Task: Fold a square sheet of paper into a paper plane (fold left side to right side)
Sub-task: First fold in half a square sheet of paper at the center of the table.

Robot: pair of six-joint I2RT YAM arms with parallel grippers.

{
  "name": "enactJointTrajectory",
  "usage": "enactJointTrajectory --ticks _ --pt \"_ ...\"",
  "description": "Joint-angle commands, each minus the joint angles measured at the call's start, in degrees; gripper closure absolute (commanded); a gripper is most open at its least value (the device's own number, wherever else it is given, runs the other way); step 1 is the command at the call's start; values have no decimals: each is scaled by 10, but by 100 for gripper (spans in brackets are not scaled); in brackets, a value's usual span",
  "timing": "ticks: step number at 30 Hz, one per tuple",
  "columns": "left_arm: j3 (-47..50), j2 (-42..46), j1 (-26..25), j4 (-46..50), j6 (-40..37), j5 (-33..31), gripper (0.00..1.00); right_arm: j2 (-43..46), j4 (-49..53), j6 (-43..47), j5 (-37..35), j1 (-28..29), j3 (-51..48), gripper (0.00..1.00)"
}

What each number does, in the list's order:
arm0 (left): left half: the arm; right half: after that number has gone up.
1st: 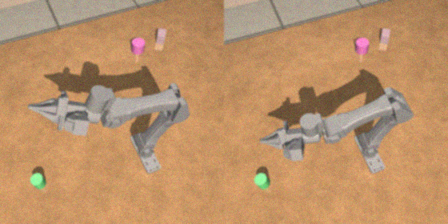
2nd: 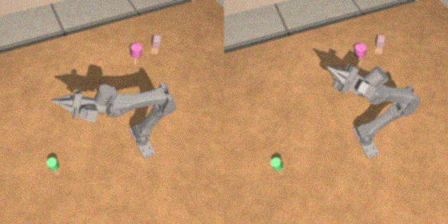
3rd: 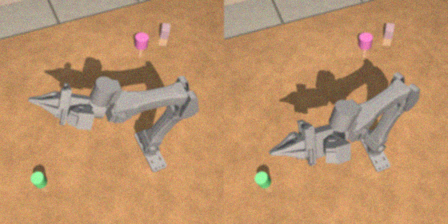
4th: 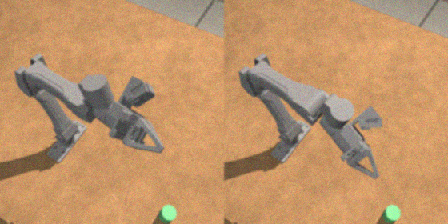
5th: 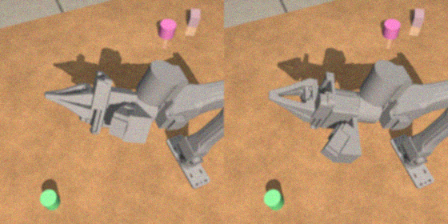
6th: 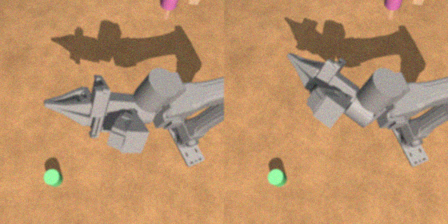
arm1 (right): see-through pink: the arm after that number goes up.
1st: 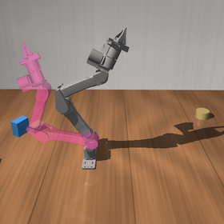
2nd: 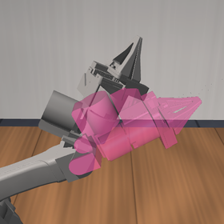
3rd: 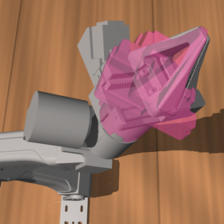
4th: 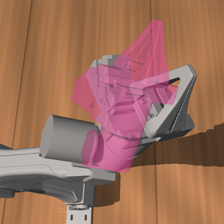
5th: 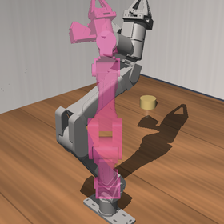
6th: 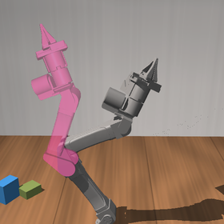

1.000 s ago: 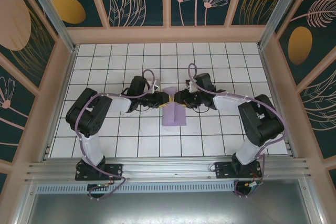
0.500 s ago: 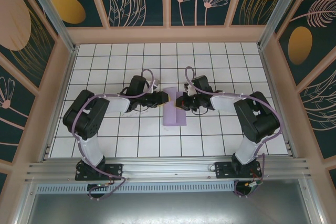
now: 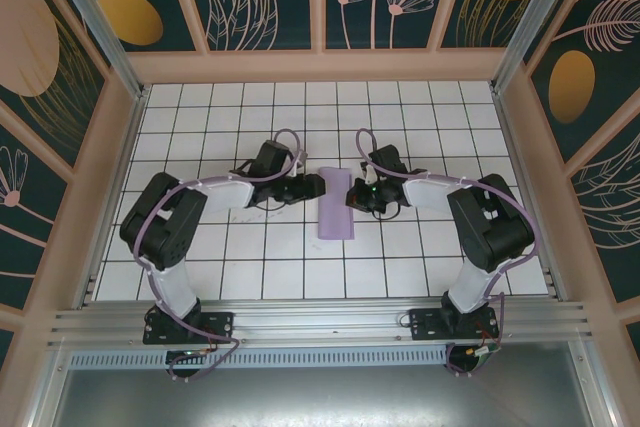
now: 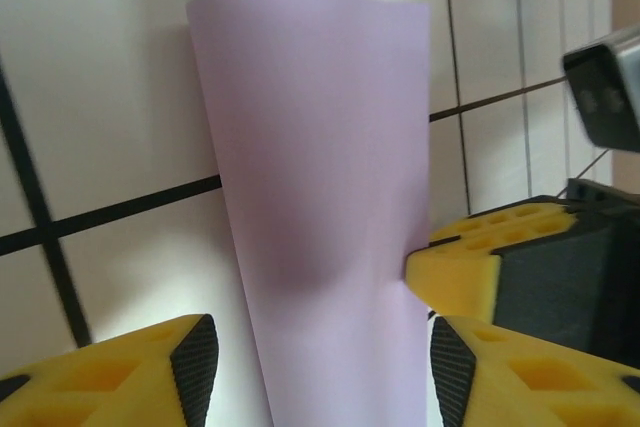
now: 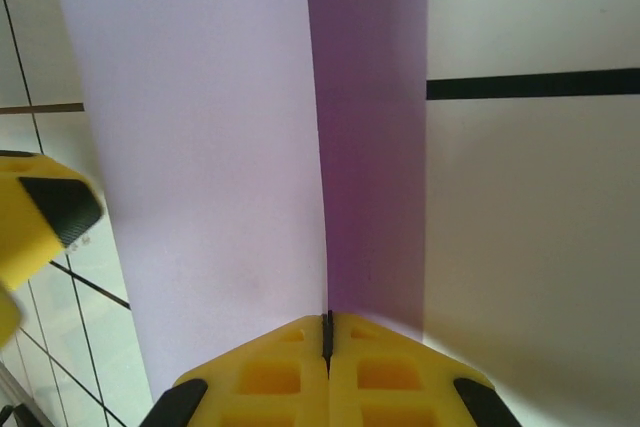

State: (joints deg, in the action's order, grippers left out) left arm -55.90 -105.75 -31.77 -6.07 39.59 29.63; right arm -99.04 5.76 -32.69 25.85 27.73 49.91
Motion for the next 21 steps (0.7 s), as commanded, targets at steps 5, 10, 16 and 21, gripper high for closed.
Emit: enactJointTrajectory --ticks 5,10,16,21 --pt "-58 -45 -24 69 -22 -49 46 12 23 20 -15 -2 15 99" --pt "-73 -60 -30 98 -32 -70 55 28 14 23 -20 -3 11 86" --pt "-77 -77 -33 114 -34 -84 55 64 24 33 -66 -17 3 61" --pt "-91 -91 -42 131 -37 -98 51 76 29 39 -79 -38 -15 55"
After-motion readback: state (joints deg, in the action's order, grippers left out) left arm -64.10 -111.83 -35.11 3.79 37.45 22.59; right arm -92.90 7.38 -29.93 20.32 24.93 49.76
